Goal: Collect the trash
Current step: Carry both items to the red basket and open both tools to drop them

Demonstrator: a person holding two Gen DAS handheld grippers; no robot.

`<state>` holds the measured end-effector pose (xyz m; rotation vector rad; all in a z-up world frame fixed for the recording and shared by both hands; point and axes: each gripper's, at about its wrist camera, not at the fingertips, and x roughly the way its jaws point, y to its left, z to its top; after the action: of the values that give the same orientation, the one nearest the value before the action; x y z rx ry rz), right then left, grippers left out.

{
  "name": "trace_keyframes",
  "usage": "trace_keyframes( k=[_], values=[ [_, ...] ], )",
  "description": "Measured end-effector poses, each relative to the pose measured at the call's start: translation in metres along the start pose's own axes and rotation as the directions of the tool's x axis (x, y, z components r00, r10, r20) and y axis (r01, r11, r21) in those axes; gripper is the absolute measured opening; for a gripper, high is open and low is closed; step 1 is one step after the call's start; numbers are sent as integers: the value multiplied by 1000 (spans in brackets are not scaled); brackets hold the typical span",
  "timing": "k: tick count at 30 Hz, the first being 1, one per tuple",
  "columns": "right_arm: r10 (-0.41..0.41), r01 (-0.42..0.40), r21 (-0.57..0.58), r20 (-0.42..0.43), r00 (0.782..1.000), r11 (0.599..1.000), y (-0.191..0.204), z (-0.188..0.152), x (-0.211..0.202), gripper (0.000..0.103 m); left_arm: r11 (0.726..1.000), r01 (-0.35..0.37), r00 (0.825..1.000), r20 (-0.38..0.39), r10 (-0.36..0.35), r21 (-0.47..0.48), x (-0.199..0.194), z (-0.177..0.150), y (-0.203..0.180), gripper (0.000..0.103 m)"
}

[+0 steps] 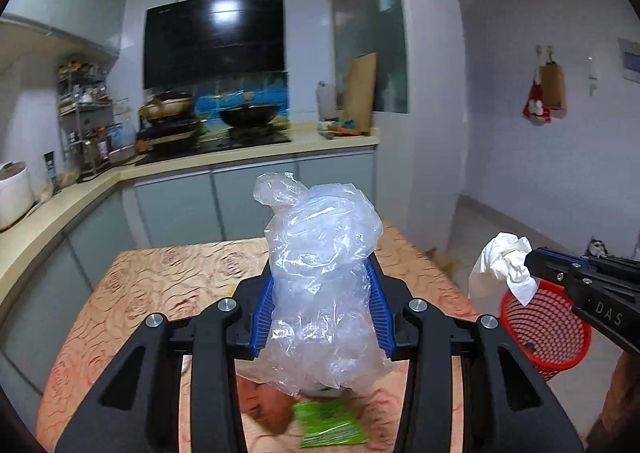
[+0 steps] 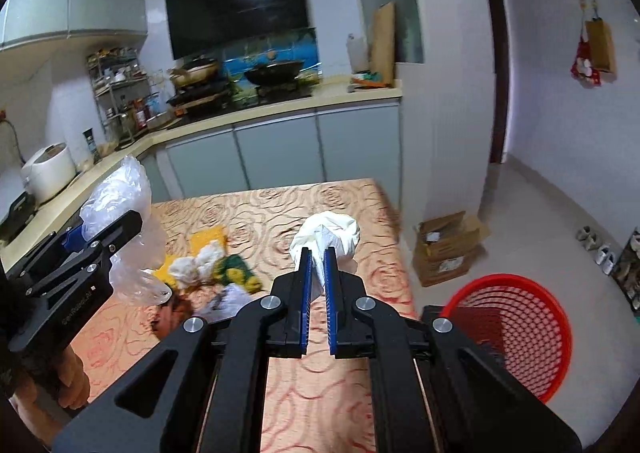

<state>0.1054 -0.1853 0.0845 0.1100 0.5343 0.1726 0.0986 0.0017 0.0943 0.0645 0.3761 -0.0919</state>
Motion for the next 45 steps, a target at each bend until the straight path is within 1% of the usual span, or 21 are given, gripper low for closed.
trace_keyframes(
  k=[5,10,14,17,20,23,28,30,31,33,36,39,42,45],
  values=[
    [-66,65,32,20,998,997,-32,-1,-13,7,997,76,997,7,-76,28,6,4,-36,40],
    [-134,132,70,27,991,989,-67,-6,-24,7,985,165,986,-5,-164,55,15,5,-74,40],
    [-184,181,98,21,983,979,-91,-13,-30,7,968,239,971,-40,-237,74,28,3,-108,40],
    [-219,216,121,7,976,969,-109,-21,-32,7,955,282,959,-67,-276,94,37,0,-131,40],
    [-246,247,139,-25,969,959,-126,-32,-26,7,940,321,946,-91,-312,114,46,-4,-152,40],
    [-259,265,145,-61,964,953,-139,-43,-19,7,921,369,926,-134,-354,123,57,-9,-172,40],
    [-267,286,154,-131,955,946,-151,-60,-2,7,886,448,883,-215,-418,117,76,-22,-196,40],
    [-264,291,159,-167,950,944,-156,-66,6,7,870,482,858,-255,-445,104,86,-28,-203,40],
    [-265,296,165,-183,947,941,-159,-70,10,7,865,492,851,-267,-453,99,89,-29,-207,40],
    [-262,300,181,-204,943,937,-166,-76,15,7,844,530,819,-306,-486,78,99,-34,-211,40],
    [-251,298,201,-228,941,933,-171,-82,21,7,828,557,791,-344,-507,61,109,-43,-215,40],
    [-236,291,214,-250,939,933,-176,-87,26,7,821,568,778,-363,-513,54,116,-47,-221,40],
    [-225,288,235,-263,938,928,-180,-92,29,7,817,575,769,-370,-521,46,119,-49,-224,41],
    [-210,279,254,-268,940,926,-181,-94,30,9,809,586,763,-373,-528,51,117,-51,-227,46]
  ],
)
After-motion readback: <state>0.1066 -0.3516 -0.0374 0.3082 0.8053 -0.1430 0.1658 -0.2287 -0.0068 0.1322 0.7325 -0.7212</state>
